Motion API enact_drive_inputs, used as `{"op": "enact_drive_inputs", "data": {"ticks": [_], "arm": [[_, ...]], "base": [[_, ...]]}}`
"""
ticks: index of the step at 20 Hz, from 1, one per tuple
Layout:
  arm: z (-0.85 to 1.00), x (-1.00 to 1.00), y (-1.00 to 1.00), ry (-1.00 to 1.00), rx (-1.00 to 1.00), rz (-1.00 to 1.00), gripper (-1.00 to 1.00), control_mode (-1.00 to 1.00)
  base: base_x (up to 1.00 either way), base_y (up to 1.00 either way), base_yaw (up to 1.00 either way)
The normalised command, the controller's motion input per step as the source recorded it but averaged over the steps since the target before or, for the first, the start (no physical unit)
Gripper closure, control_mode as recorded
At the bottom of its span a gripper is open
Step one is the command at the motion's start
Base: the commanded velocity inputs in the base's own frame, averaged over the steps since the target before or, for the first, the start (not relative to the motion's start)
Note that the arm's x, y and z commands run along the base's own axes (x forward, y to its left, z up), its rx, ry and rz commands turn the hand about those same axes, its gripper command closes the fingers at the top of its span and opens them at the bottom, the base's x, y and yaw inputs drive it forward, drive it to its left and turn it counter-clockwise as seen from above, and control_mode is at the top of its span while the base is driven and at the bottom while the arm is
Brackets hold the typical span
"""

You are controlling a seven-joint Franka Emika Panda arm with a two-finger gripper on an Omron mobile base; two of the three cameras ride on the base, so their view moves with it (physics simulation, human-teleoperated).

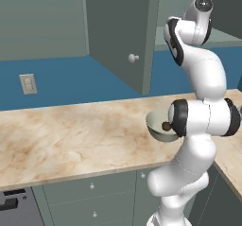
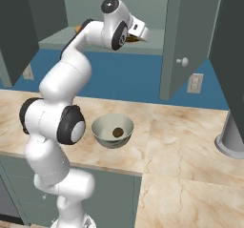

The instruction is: Open the cabinet. Pick the banana and kiwi from the cabinet and place them into the bowl. Then close the cabinet.

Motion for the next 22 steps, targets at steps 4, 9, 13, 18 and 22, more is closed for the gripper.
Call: {"op": "enact_drive_inputs", "data": {"ticks": [4, 9, 13, 18, 22], "arm": [[-0.01, 0.43, -0.09, 0.02, 0.0, 0.0, -1.0, -1.0], [-0.19, 0.25, -0.02, 0.0, 0.0, 0.0, -1.0, -1.0], [-0.38, 0.08, 0.0, 0.0, 0.0, 0.0, -1.0, -1.0], [-0.48, 0.0, 0.0, 0.0, 0.0, 0.0, -1.0, -1.0], [-0.49, 0.09, 0.0, 0.0, 0.0, 0.0, -1.0, -1.0]], "base": [[0.0, 0.0, 0.0], [0.0, 0.0, 0.0], [0.0, 0.0, 0.0], [0.0, 0.0, 0.0], [0.0, 0.0, 0.0]]}}
